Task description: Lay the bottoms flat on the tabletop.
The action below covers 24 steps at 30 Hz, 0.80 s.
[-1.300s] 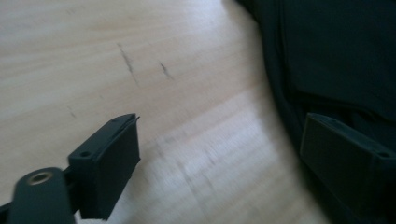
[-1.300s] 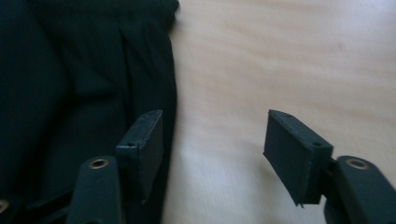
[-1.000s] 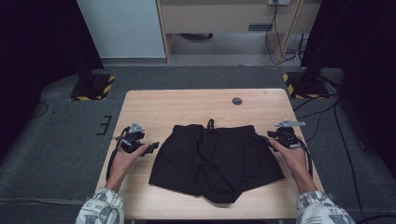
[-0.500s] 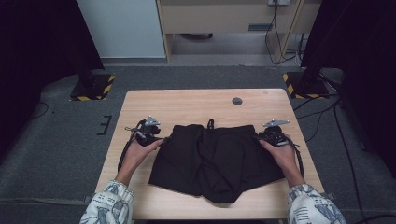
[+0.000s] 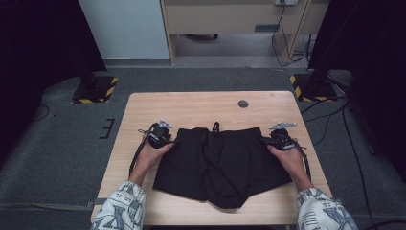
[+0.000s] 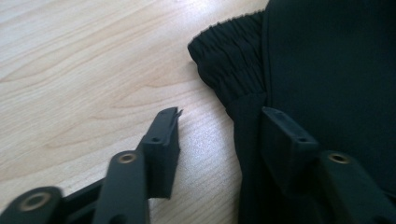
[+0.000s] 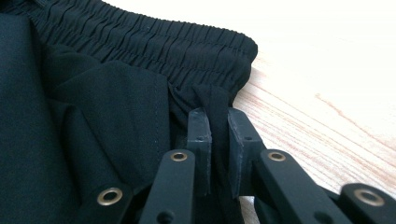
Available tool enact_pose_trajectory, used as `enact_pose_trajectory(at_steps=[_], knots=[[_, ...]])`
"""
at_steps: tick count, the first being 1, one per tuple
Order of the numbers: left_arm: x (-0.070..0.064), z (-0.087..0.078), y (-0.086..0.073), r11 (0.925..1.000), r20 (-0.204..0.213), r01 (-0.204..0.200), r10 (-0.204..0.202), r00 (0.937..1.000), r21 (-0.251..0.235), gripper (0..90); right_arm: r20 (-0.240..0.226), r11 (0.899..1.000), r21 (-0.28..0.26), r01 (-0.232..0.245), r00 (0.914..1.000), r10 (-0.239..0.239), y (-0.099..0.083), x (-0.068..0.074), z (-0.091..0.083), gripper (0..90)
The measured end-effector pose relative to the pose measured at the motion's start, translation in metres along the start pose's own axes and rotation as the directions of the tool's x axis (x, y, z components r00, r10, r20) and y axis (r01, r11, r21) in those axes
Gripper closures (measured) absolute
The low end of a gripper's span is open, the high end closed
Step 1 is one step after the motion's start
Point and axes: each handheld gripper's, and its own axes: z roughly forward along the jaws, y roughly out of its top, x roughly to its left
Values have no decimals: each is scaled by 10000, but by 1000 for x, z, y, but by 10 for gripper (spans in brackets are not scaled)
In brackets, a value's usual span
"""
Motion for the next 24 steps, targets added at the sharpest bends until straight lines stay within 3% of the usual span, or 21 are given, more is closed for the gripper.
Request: enact_pose_trajectory(at_steps=[2, 3, 6, 9, 19, 22, 24], knots=[[0, 0, 0, 10000, 66, -49, 49, 10000, -9, 606, -40, 10000, 35, 5, 10000, -5, 0, 0, 0, 830], [-1, 0, 1, 10000, 162, -60, 60, 9999, 6, 606, -40, 10000, 35, 5, 10000, -5, 0, 0, 0, 830], [-6, 0, 2, 9994, 303, -337, 334, 9990, 77, 782, -21, 10000, 35, -64, 10000, 64, 1, 0, 0, 860], [-5, -2, 4, 9994, 413, -339, 335, 9986, 69, 854, -79, 10000, 38, -81, 9999, 82, 0, -1, 0, 872], [-9, -20, 10, 9966, 344, -622, 642, 9973, -549, 883, 71, 9992, -384, 52, 10000, -49, 5, 0, -11, 888], [-14, -31, 18, 9917, 142, -1052, 1065, 9942, -738, 884, 256, 9974, -707, 158, 9996, -140, 10, 2, -19, 889], [-17, -37, 22, 9894, 54, -1112, 1122, 9937, -932, 885, 295, 9962, -839, 217, 9994, -192, 14, 3, -25, 890]])
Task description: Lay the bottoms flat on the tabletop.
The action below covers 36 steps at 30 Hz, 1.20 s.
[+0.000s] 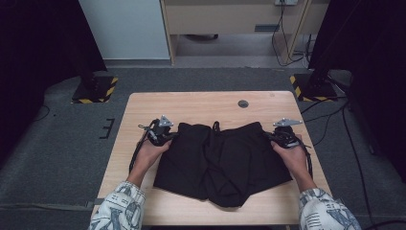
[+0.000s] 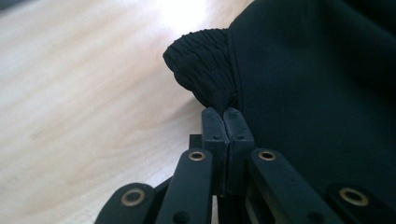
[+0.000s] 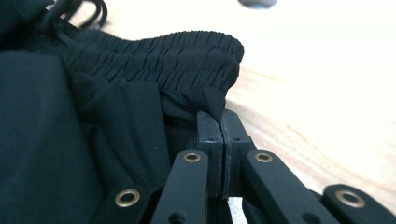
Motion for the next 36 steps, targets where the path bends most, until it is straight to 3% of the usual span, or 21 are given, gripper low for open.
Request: enact_pose_trajectory(at_steps=[8, 18, 26, 36], knots=[[-4, -26, 25, 9953, -362, -325, 293, 9989, -915, 886, 216, 9962, -866, 68, 9998, -50, 20, -2, -22, 892], [2, -56, 55, 9846, -713, -708, 601, 9956, -1598, 886, 457, 9829, -1823, 271, 9988, -191, 42, -5, -48, 893], [2, -62, 61, 9806, -1009, -894, 724, 9923, -1747, 886, 662, 9742, -2214, 427, 9974, -287, 55, -1, -58, 893], [6, -77, 64, 9715, -1100, -730, 491, 9927, -2255, 886, 743, 9651, -2525, 694, 9959, -521, 68, 3, -71, 894]])
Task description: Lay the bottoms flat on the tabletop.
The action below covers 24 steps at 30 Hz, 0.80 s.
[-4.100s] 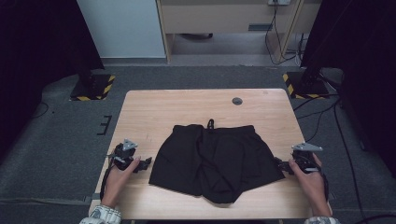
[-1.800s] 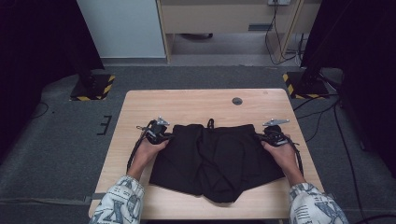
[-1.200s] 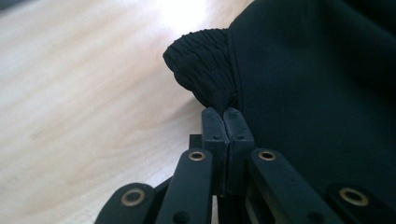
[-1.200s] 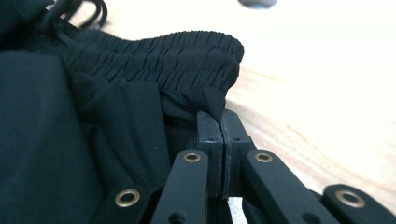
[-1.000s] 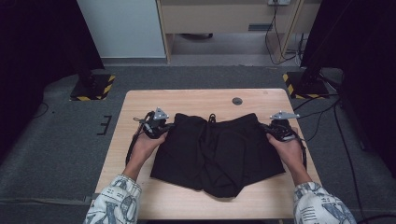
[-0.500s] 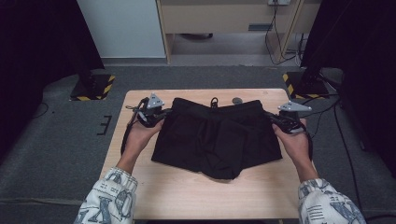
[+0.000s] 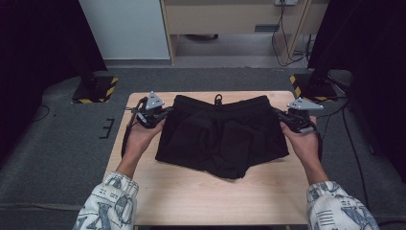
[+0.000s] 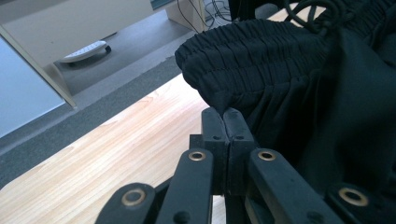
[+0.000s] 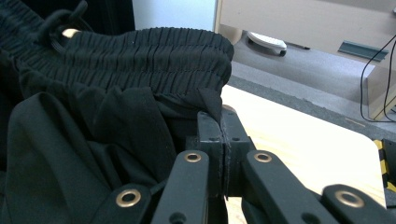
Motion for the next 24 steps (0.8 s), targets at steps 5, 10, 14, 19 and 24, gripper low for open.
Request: enact_pose_trajectory(at_steps=[5, 10, 14, 19, 24], knots=[[2, -2, 2, 10000, -53, 49, -49, 10000, -27, 886, -23, 10000, -76, 58, 10000, -58, 6, 1, -2, 894], [3, -4, 4, 9999, -83, 68, -68, 9999, -87, 886, 7, 9998, -188, 84, 10000, -84, 12, 2, -4, 893], [5, -8, 8, 9997, -126, 134, -137, 9998, -225, 886, -47, 9993, -371, 65, 10000, -66, 21, 2, -8, 894], [8, -15, 15, 9991, -202, 161, -169, 9997, -389, 886, -70, 9970, -731, 267, 9996, -273, 40, 4, -20, 893], [9, -20, 22, 9985, -233, 168, -180, 9996, -525, 886, 10, 9937, -1028, 437, 9990, -439, 58, 4, -31, 893]])
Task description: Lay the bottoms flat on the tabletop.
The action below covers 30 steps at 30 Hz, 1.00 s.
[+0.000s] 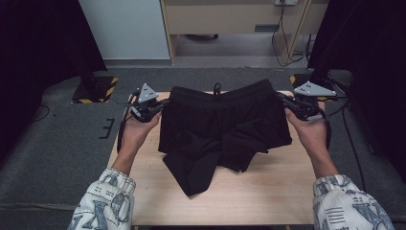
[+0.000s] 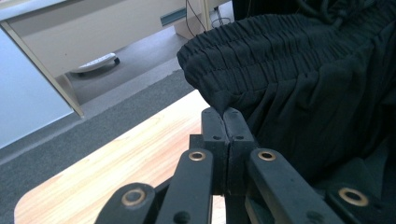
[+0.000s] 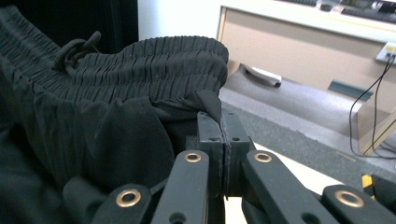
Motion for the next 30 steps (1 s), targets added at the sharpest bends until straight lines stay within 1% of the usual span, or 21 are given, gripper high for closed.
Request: enact_pose_trajectory(at_steps=[3, 5, 8, 10, 14, 16, 17, 23, 26, 30], knots=[[1, 0, 3, 10000, 4, 65, -65, 10000, -58, 886, 41, 9999, -158, 28, 10000, -27, 8, -2, -3, 893], [2, 1, 5, 10000, 8, 58, -58, 10000, 7, 886, 58, 9999, -64, 83, 9999, -82, 9, -3, -2, 893], [4, 4, 6, 9998, -2, 188, -188, 9998, -18, 885, 73, 9996, 248, 110, 9999, -112, 3, -5, 3, 893], [4, 6, 7, 9996, 27, 270, -270, 9996, -16, 885, 58, 9995, 310, 66, 10000, -68, -2, -6, 7, 893], [5, 11, 6, 9996, 42, 273, -274, 9996, 115, 885, 62, 9991, 416, -103, 9999, 100, -10, -9, 12, 893], [5, 14, 5, 9992, 75, 388, -389, 9992, 115, 885, 52, 9986, 517, -146, 9999, 143, -14, -11, 14, 892], [5, 15, 4, 9992, 87, 359, -361, 9993, 186, 885, 69, 9984, 557, -126, 9999, 122, -15, -11, 15, 892], [7, 22, 1, 9978, 45, 537, -539, 9985, 387, 884, 9, 9976, 658, -219, 9998, 219, -23, -12, 20, 892], [7, 25, 0, 9969, 60, 676, -679, 9977, 399, 884, -7, 9970, 714, -295, 9996, 296, -27, -12, 22, 892], [8, 30, -2, 9959, 68, 689, -694, 9976, 592, 884, -42, 9955, 898, -306, 9995, 311, -32, -12, 24, 892]])
